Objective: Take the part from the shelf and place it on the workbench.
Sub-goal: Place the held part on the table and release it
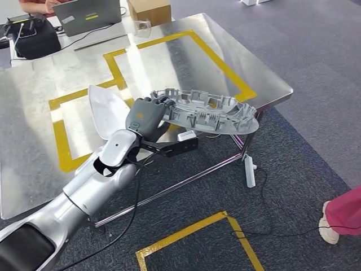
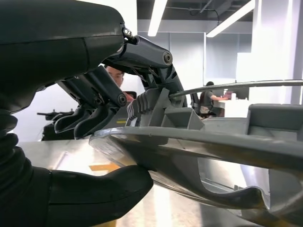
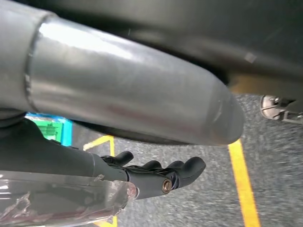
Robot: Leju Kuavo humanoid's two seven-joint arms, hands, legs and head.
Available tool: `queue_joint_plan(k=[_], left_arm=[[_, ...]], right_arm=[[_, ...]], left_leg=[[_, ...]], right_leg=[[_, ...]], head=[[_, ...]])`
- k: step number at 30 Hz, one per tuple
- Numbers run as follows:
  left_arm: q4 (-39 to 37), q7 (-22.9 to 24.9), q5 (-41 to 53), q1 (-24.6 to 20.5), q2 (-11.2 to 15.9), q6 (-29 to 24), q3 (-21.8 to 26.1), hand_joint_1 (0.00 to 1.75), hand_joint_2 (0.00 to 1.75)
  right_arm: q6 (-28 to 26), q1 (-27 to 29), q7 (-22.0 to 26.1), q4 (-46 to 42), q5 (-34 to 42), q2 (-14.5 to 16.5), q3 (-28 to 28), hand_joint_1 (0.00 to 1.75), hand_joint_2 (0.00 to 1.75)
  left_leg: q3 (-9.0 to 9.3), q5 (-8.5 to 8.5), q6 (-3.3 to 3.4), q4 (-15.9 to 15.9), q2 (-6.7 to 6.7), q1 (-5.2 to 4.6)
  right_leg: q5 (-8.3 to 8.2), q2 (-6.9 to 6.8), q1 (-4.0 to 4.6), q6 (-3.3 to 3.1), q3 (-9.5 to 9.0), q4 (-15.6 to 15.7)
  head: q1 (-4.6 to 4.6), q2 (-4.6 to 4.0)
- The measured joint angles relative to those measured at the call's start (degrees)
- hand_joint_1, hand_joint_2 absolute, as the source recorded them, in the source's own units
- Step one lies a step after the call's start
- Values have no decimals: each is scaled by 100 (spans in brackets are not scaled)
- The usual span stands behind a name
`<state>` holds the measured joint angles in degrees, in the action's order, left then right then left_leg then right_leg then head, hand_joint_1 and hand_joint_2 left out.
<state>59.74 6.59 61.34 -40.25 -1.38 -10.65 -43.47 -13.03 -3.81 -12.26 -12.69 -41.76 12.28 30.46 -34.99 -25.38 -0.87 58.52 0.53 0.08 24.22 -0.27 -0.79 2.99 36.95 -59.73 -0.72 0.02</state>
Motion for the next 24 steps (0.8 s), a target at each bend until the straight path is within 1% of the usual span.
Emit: queue_joint_plan(k=[1,2,4,5,6,9,10,11,14,20,24], left_arm=[[0,15,-32,-1,-1,21,4,175,175],[0,28,-58,-1,-2,39,8,175,175],[0,67,-80,-2,-14,65,19,175,175],[-1,95,-82,-1,-26,82,23,175,175],[-2,123,-83,-1,-42,98,29,175,175],[-25,204,-96,-4,-112,161,45,175,175],[-41,227,-109,-6,-143,189,54,175,175],[-59,249,-126,-9,-173,219,67,175,175],[-134,304,-198,-42,-280,313,103,175,175],[-320,377,-275,-128,-465,421,130,175,175],[-560,589,-114,-236,-606,388,126,175,175]], right_arm=[[0,1,-5,-1,-1,0,3,0,0],[0,1,-11,-1,-1,1,5,0,0],[-1,2,-15,-1,-3,4,9,0,0],[-2,3,-15,-1,-7,5,13,0,0],[-3,4,-15,-1,-11,5,20,0,0],[-7,3,-15,-1,-27,5,42,0,0],[-7,2,-15,-1,-32,5,45,0,0],[-6,1,-15,-1,-35,5,48,0,0],[1,0,-15,-1,-42,5,56,0,0],[17,-3,-15,-1,-45,5,72,0,0],[16,-15,-15,-1,-75,5,73,0,0]], left_leg=[[-3,19,28,-1,5,1],[-1,17,95,-5,1,0],[8,73,247,-39,1,-5],[14,59,264,-48,2,-4],[14,73,231,-57,4,-1],[15,81,28,-91,4,14],[14,82,-25,-96,4,18],[13,83,-51,-98,4,20],[9,87,-53,-98,3,14],[4,106,-24,-97,3,-1],[3,113,-11,-97,2,-10]], right_leg=[[-4,18,0,-19,5,1],[-11,34,2,-30,9,5],[-19,62,21,-36,26,3],[-23,69,28,-41,31,5],[-23,72,31,-42,35,3],[-27,69,35,-52,50,0],[-31,68,35,-56,54,0],[-36,67,35,-58,55,0],[-55,65,27,-44,50,8],[-92,62,12,-14,32,49],[-103,59,6,1,23,64]], head=[[-10,0],[-20,0],[-33,0],[-32,0],[-33,0],[-31,0],[-31,0],[-29,0],[-28,0],[-28,0],[-28,0]])
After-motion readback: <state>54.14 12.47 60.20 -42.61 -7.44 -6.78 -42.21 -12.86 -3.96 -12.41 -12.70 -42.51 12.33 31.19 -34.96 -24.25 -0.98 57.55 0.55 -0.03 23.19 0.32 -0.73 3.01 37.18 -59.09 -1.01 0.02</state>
